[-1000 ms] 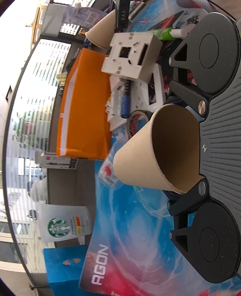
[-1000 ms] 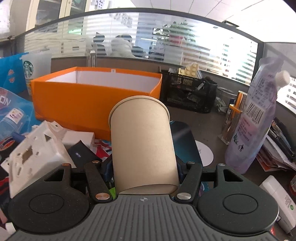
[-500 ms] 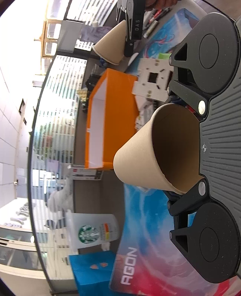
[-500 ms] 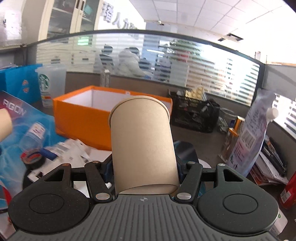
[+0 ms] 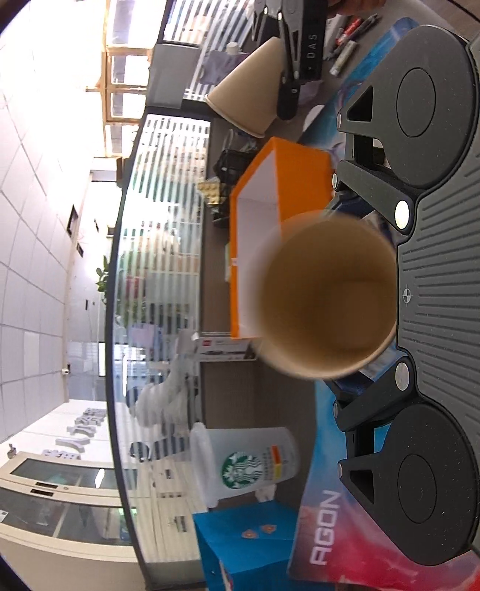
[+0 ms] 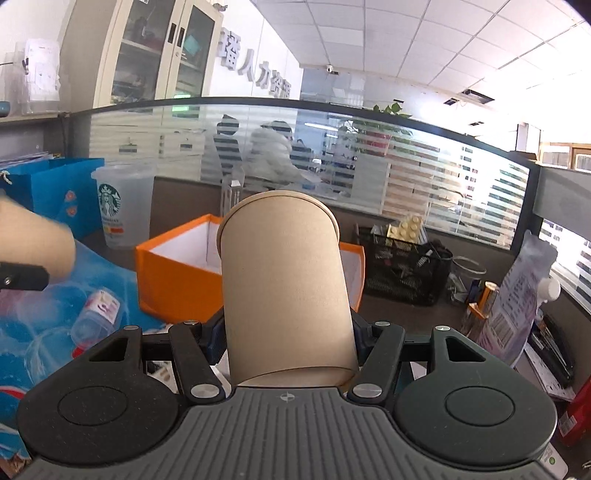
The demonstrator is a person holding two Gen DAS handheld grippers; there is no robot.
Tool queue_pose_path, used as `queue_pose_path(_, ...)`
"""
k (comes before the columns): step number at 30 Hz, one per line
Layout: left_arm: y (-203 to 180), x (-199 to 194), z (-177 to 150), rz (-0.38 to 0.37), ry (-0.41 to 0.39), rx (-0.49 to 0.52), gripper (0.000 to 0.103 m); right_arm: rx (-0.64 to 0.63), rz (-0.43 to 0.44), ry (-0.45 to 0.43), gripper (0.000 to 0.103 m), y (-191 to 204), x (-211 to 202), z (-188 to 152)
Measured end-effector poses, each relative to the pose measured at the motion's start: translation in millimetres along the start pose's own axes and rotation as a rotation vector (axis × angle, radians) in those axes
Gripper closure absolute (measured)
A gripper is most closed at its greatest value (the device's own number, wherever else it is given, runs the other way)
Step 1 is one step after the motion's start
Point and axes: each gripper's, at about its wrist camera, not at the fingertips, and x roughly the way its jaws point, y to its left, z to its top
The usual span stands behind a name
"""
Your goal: Organize rigid objects
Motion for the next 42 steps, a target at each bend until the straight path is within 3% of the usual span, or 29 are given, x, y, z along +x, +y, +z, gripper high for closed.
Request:
queue_pose_path(7,3,20,0,-0.011,0.026,-0.015,0.029,-0.01,0.0,-0.007,0.045,3,7,8)
queue_pose_path(8,5,25,-5,-0.01,0.046,-0.025,0.032,-0.01,0.0,-0.002,0.046,3,9,6)
queue_pose_path(10,13,35,-15,-0.023,0.098,-0.064,0.051,-0.011,0.001,0.006,0.046,5,11,3)
queue_pose_path(12,26,39,-24,-0.051,0.14,-0.128,0.051,-0.01,0.004,0.018,0.046,6,14,-1)
queue_pose_path(14,43,27,-30,-0.039,0.11,-0.17,0.039,-0.008,-0.003,0.024,0.046,6,16,-4)
queue_pose_path(15,52,18,-33,-0.01,0.089,-0.176,0.02,-0.01,-0.008,0.025,0.046,6,16,-5)
queue_pose_path(16,62,8,-36,0.025,0.07,-0.179,0.009,-0.011,-0.011,0.025,0.046,6,16,-7)
queue_pose_path(21,117,-32,-56,0.215,0.05,-0.243,0.006,0.001,-0.005,0.031,0.046,5,20,-11)
queue_pose_path(22,123,-37,-60,0.221,0.065,-0.268,0.006,0.009,-0.001,0.033,0.046,5,23,-12)
queue_pose_path(24,124,-44,-72,0.159,0.124,-0.286,0.006,0.031,0.009,0.036,0.046,7,28,-14)
queue_pose_path(26,113,-51,-87,0.113,0.162,-0.233,0.005,0.037,0.021,0.038,0.046,11,32,-16)
queue_pose_path(28,95,-59,-105,0.137,0.181,-0.162,0.0,0.026,0.029,0.041,0.046,16,33,-18)
queue_pose_path(32,76,-72,-128,0.124,0.07,-0.11,0.0,0.023,0.034,0.05,0.046,19,36,-19)
queue_pose_path(35,65,-65,-134,0.164,0.007,-0.059,0.0,0.029,0.032,0.046,0.046,18,37,-18)
queue_pose_path(40,67,-43,-124,0.182,0.004,-0.075,0.0,0.026,0.037,0.038,0.045,18,33,-18)
queue_pose_path(42,66,-37,-127,0.201,-0.031,-0.069,0.0,0.033,0.038,0.042,0.045,16,33,-21)
